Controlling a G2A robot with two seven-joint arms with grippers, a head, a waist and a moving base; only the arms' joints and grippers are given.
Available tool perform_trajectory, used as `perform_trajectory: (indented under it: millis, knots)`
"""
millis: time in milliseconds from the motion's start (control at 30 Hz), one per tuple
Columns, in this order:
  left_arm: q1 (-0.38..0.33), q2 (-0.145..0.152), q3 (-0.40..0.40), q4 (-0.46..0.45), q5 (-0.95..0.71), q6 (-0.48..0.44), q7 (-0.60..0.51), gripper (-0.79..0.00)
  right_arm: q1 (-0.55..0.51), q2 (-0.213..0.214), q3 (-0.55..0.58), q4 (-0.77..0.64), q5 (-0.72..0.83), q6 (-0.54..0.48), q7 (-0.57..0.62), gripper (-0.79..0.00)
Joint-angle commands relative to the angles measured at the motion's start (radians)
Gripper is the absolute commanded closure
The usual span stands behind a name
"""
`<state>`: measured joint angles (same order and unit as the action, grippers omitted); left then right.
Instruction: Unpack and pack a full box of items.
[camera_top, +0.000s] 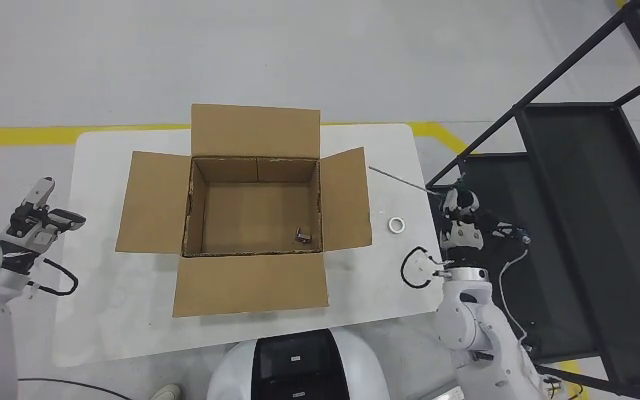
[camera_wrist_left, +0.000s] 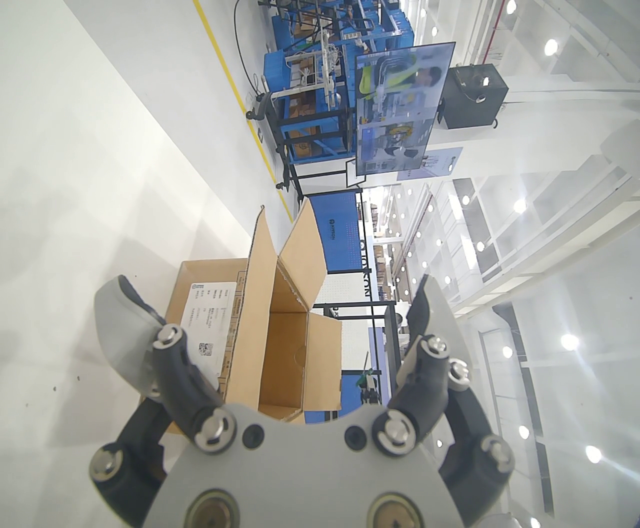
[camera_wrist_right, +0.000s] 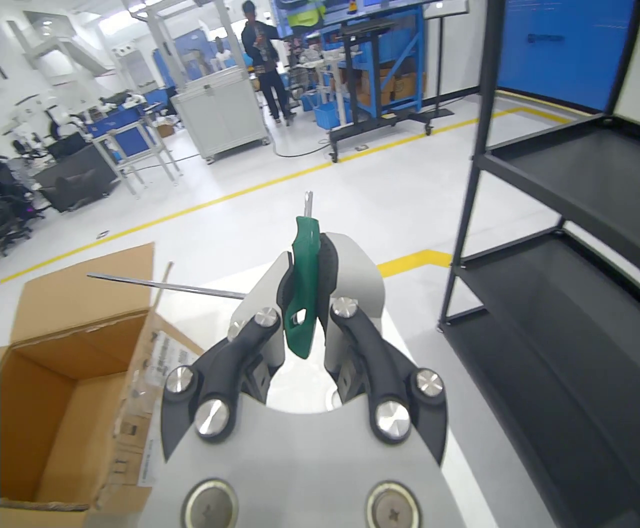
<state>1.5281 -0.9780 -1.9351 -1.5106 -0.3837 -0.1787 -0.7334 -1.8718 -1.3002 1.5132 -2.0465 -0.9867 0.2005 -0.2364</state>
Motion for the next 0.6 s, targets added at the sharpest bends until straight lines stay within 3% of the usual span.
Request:
perform_trajectory:
  millis: [0,367,567]
  knots:
    - [0.000,0.000,0.000,0.000,0.000,0.000,0.000,-0.785,0.039,-0.002,-0.057,0.018,-0.028,-0.048,0.008,0.000]
    - [0.000,0.000,0.000,0.000,0.000,0.000,0.000,-0.785,0.266,-0.029,-0.356,0.183,-0.136,-0.190,0.067,0.000]
    - [0.000,0.000,0.000,0.000,0.000,0.000,0.000,-0.785,0.387,-0.050,-0.457,0.310,-0.172,-0.174,0.137,0.000]
